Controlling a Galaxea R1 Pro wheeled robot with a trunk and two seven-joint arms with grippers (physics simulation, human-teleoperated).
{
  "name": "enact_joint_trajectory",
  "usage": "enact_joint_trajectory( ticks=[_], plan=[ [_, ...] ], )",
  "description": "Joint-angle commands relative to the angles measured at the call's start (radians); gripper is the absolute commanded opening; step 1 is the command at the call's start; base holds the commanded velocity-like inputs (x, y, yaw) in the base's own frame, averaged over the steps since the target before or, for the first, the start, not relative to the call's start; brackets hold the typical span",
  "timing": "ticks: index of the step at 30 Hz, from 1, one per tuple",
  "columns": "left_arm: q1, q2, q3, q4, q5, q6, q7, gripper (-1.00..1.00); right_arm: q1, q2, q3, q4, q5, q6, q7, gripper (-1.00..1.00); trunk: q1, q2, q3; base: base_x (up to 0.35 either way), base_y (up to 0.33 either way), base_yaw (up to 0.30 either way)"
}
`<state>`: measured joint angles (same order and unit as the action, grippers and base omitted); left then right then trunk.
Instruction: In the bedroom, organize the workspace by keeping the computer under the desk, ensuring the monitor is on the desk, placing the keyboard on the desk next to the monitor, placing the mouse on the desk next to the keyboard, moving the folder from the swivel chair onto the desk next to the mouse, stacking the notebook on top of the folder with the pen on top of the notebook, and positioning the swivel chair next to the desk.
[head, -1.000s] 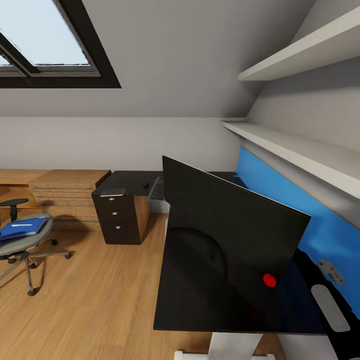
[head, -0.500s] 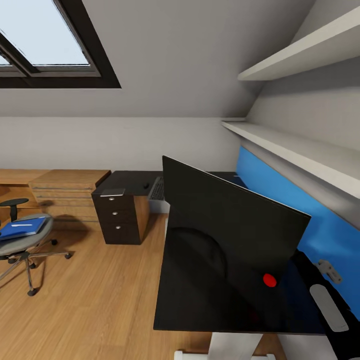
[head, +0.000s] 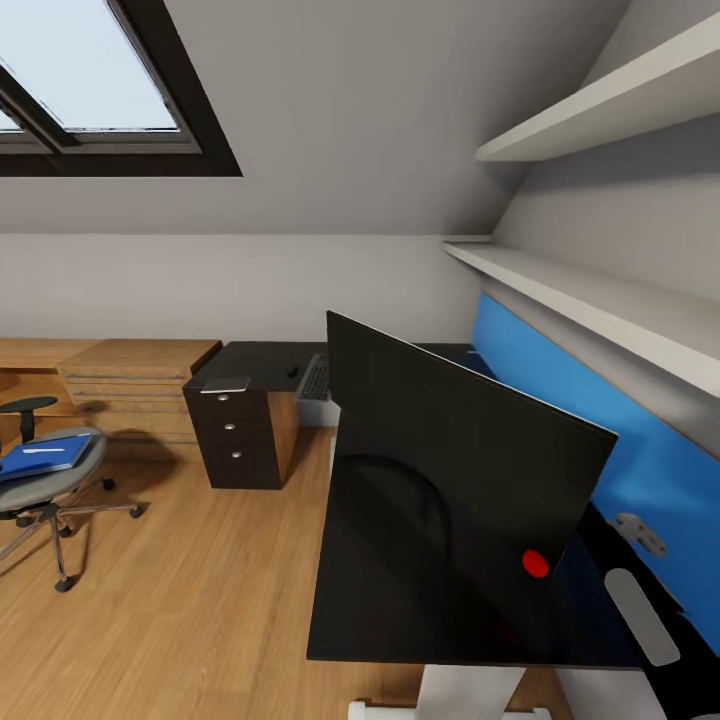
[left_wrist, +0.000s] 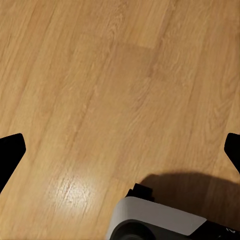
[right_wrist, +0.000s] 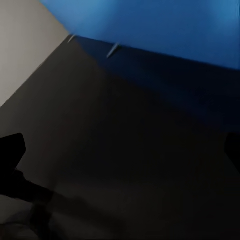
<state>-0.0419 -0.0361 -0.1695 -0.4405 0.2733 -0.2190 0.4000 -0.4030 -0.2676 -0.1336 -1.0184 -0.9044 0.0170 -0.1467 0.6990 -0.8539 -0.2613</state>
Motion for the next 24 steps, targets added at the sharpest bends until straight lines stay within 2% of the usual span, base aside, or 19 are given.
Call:
enact_joint_trajectory(
  ticks=[1, 6, 11, 14, 15, 16, 21, 22, 24],
  plan=[
    [-0.001, 0.001, -0.008, 0.0, 0.01, -0.005, 0.007, 1.0, 0.0, 0.001, 0.003, -0.002, 0.006, 0.002, -0.004, 1.0, 0.0, -0.001, -0.001, 0.0, 0.0, 0.0],
    [-0.001, 0.001, -0.008, 0.0, 0.01, -0.005, 0.007, 1.0, 0.0, 0.002, 0.007, -0.002, 0.025, 0.001, -0.004, 1.0, 0.0, -0.001, -0.001, -0.001, 0.0, 0.0],
    [-0.001, 0.001, -0.008, 0.0, 0.01, -0.005, 0.007, 1.0, 0.0, 0.003, 0.014, -0.002, 0.03, 0.0, -0.003, 1.0, 0.0, -0.001, -0.001, -0.277, 0.07, 0.0],
    [-0.001, 0.001, -0.008, 0.0, 0.01, -0.005, 0.007, 1.0, 0.0, 0.004, 0.039, -0.002, 0.031, -0.002, -0.008, 1.0, 0.0, -0.001, -0.001, -0.213, 0.102, 0.0],
    [0.0, 0.001, -0.008, 0.0, 0.01, -0.005, 0.007, 1.0, 0.0, 0.003, 0.069, -0.002, 0.032, -0.003, -0.01, 1.0, 0.0, -0.001, -0.001, -0.047, 0.023, 0.0],
    [-0.001, 0.001, -0.008, 0.0, 0.01, -0.005, 0.007, 1.0, 0.0, 0.004, 0.08, -0.002, 0.033, -0.004, -0.011, 1.0, 0.0, -0.001, -0.001, -0.03, 0.015, 0.0],
    [0.0, 0.002, -0.008, 0.0, 0.01, -0.005, 0.007, 1.0, 0.0, 0.005, 0.108, -0.002, 0.038, -0.005, -0.011, 1.0, 0.0, -0.001, -0.001, -0.013, 0.006, 0.0],
    [-0.001, 0.002, -0.008, 0.0, 0.01, -0.005, 0.007, 1.0, 0.0, 0.009, 0.156, -0.003, 0.082, -0.007, -0.012, 1.0, 0.0, -0.001, -0.001, -0.189, 0.186, 0.0],
    [-0.001, 0.002, -0.008, 0.0, 0.01, -0.005, 0.007, 1.0, 0.0, 0.019, 0.166, -0.003, 0.092, -0.007, -0.013, 1.0, 0.0, -0.001, -0.001, -0.211, 0.209, 0.0]
  ],
)
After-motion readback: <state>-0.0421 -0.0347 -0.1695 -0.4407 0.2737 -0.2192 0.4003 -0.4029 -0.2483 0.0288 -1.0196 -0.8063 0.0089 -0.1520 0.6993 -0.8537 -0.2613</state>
